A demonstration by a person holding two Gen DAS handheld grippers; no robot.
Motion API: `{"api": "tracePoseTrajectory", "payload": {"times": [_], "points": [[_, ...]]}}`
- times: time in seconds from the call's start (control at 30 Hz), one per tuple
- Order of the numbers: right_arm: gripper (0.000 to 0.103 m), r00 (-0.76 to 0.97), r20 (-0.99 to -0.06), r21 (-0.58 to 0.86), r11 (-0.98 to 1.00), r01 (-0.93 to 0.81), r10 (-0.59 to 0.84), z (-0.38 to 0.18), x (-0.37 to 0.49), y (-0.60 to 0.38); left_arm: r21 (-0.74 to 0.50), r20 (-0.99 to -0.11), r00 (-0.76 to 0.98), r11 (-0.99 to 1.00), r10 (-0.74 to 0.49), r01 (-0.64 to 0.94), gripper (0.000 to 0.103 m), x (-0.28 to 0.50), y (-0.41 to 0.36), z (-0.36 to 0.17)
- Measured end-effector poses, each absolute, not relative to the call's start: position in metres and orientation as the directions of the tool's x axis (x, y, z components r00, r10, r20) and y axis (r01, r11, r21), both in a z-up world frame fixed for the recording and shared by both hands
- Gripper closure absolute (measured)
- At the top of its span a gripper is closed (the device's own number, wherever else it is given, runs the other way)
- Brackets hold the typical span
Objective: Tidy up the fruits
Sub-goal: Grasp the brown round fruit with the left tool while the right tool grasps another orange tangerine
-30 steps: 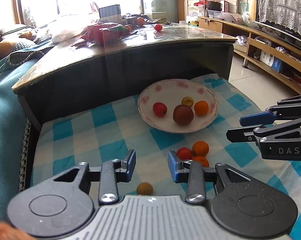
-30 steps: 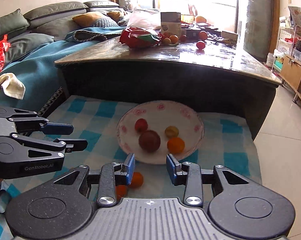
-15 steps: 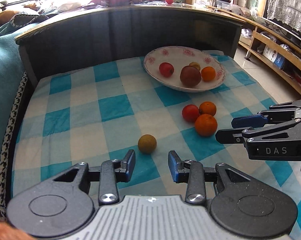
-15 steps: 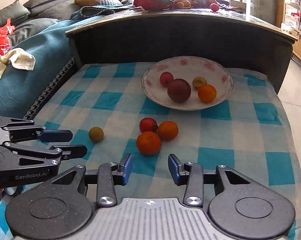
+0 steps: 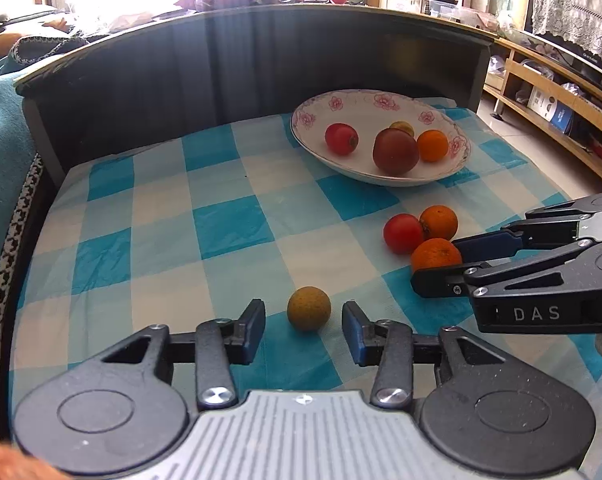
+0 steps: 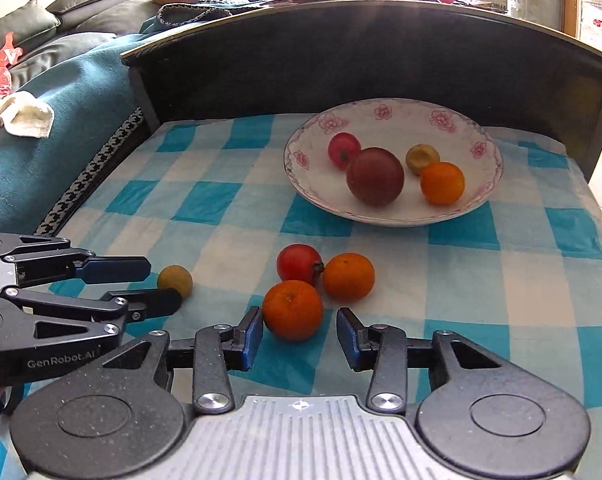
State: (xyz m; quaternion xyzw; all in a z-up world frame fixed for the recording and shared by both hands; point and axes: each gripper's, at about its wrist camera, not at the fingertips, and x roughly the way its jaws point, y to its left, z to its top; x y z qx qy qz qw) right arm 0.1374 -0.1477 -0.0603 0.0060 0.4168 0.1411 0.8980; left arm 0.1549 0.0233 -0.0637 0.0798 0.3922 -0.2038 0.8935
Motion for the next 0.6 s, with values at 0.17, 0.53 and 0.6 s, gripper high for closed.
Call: {"api": "tracePoseTrajectory", "payload": {"times": [0.17, 0.53, 0.6], "points": [[0.064, 0.626, -0.741, 0.088, 0.959, -0.268, 0.243, -0.061, 0.136, -0.142, -0.017, -0.733, 0.61, 0.904, -0.302, 0.427, 0.052, 0.158, 0.023, -0.069], [0.07, 0.62, -0.748, 0.075, 0.959, -0.273, 0.235, -0.061, 0.138, -0.138, 0.018, -0.717, 0.634, 0.901, -0.29, 0.433, 0.057, 0.158, 0.015, -0.071], [0.074, 0.619, -0.752, 0.065, 0.96, -0.272, 0.227, -0.061, 0.138, -0.138, 0.009, -0.72, 0.625, 0.896, -0.302, 0.444, 0.066, 0.158, 0.013, -0.07]]}}
